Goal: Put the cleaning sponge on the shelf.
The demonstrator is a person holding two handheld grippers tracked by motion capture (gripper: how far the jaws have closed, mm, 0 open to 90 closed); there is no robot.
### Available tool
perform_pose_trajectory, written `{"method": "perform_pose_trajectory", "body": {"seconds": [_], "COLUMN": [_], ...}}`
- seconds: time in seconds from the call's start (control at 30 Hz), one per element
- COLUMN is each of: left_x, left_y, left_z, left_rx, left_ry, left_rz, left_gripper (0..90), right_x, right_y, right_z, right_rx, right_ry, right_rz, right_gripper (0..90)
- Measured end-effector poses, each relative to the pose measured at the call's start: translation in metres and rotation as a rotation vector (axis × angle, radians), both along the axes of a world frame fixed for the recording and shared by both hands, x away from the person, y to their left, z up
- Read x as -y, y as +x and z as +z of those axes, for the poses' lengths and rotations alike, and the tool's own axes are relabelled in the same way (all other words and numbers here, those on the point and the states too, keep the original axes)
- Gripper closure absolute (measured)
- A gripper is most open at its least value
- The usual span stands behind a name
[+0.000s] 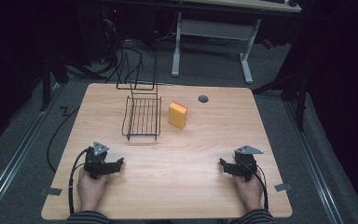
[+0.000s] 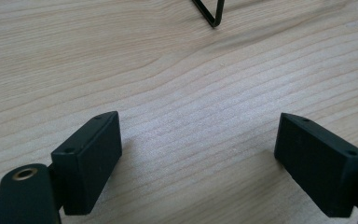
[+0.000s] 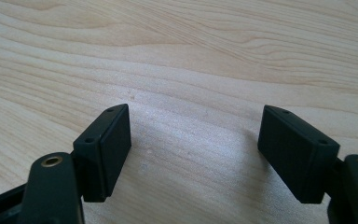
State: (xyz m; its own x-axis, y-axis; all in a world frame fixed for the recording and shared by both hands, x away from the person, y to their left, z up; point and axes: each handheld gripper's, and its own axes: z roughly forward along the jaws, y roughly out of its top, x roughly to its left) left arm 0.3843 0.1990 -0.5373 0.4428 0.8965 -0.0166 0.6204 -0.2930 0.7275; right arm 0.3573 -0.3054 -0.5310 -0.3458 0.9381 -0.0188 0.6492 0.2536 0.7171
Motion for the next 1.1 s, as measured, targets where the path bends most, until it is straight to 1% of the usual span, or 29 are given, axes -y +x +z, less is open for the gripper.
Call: {"method": "perform_pose_trajectory", "body": {"seconds": [0.43, 0.67, 0.8, 1.03, 1.1], "left_x": [0.0, 0.0, 0.0002, 0.0001, 0.0002], "left_y": [0.0001, 0.0001, 0.0, -0.0001, -0.0002], "left_z": [0.0, 0.0, -0.0001, -0.0001, -0.0001], "left_rx": [0.0, 0.001, 0.002, 0.002, 0.002], "left_ry": [0.0, -0.001, 0.0, 0.0, 0.001], "left_rz": [0.003, 0.003, 0.004, 0.003, 0.003], "left_gripper": [15.6, 15.6, 15.7, 15.7, 15.7], "right_x": [-0.0006, 0.0029, 0.0043, 0.0049, 0.0065], "right_y": [0.0005, -0.005, -0.008, -0.0087, -0.0073], "right_z": [0.0002, 0.0002, 0.0, 0.0017, 0.0031], "right_rx": [-0.003, -0.003, -0.002, -0.012, -0.025], "right_ry": [0.002, 0.006, 0.004, 0.005, 0.02], "right_rz": [-0.006, -0.026, -0.005, -0.01, -0.002], "right_gripper": [25.5, 25.3, 25.1, 28.2, 28.5]}}
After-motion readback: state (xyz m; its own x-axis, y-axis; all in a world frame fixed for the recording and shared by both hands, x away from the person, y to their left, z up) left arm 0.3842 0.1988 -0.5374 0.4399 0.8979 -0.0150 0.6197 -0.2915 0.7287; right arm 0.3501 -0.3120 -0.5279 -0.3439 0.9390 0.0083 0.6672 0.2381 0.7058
